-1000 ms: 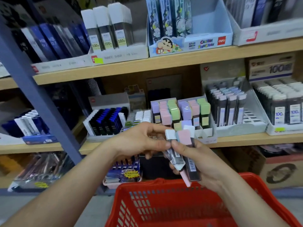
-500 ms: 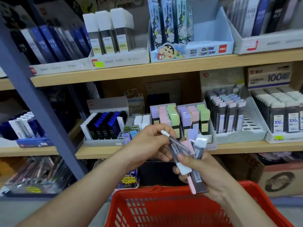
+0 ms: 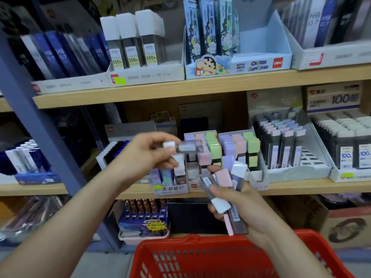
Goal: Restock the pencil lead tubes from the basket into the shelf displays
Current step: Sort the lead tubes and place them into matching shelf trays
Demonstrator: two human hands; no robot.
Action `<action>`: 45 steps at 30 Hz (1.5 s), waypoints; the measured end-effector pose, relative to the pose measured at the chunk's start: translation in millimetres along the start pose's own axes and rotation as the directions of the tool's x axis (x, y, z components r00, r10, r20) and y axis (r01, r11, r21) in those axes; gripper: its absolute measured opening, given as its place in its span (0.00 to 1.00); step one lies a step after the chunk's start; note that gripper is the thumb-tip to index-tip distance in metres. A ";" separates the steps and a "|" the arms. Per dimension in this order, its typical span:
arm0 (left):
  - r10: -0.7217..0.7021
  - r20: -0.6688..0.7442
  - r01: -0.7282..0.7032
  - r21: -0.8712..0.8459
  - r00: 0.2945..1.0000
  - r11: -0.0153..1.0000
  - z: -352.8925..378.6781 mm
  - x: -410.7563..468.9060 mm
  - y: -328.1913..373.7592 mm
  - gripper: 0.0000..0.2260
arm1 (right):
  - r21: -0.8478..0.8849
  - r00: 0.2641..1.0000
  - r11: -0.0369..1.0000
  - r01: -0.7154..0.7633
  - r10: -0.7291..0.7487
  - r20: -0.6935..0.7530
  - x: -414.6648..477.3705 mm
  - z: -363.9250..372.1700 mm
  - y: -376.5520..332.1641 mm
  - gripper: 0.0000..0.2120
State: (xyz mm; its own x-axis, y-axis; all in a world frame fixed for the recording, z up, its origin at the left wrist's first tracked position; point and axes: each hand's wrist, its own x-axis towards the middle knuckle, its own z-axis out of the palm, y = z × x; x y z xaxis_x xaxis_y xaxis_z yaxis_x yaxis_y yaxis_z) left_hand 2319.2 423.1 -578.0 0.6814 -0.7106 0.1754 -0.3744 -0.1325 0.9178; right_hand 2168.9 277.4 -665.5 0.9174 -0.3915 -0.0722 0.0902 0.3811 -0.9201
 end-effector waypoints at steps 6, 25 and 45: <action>0.185 -0.388 -0.012 0.409 0.903 0.912 -40.9 24.9 -32.5 0.05 | -0.078 1.000 0.997 -0.007 0.008 0.019 4.3 5.0 1.4 0.21; 0.249 -0.088 -0.103 0.742 0.965 0.662 -20.5 48.2 -57.7 0.11 | -0.124 0.998 0.992 -0.029 0.037 0.058 13.5 18.3 11.8 0.20; 0.144 -0.046 -0.066 0.728 0.988 0.683 -20.4 55.6 -48.3 0.04 | -0.050 0.995 0.998 -0.037 0.041 0.086 10.6 21.3 8.4 0.19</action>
State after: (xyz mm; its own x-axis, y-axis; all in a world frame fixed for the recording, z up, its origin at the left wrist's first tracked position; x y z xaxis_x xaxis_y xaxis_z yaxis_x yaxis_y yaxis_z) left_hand 2388.0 404.0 -605.3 0.6483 -0.6898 0.3223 -0.7582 -0.5463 0.3559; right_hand 2187.7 294.3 -665.8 0.9502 -0.3020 -0.0765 0.0368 0.3527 -0.9350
